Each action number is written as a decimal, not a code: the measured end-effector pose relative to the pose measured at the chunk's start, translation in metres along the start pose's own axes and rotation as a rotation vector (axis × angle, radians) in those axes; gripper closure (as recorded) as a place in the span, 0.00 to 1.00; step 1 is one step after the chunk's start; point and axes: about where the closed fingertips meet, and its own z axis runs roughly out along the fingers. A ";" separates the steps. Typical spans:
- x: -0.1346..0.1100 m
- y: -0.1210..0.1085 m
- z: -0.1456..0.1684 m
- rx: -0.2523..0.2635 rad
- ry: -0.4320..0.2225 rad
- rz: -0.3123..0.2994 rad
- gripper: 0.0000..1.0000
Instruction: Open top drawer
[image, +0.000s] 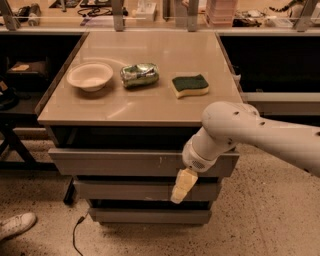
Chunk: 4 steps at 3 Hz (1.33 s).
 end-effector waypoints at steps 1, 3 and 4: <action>0.013 0.022 -0.011 -0.062 0.007 0.006 0.00; 0.041 0.069 -0.037 -0.170 0.040 0.026 0.00; 0.049 0.084 -0.045 -0.205 0.047 0.049 0.00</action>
Offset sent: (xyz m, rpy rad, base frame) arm -0.0935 -0.0398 0.0260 0.0138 0.2024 0.0527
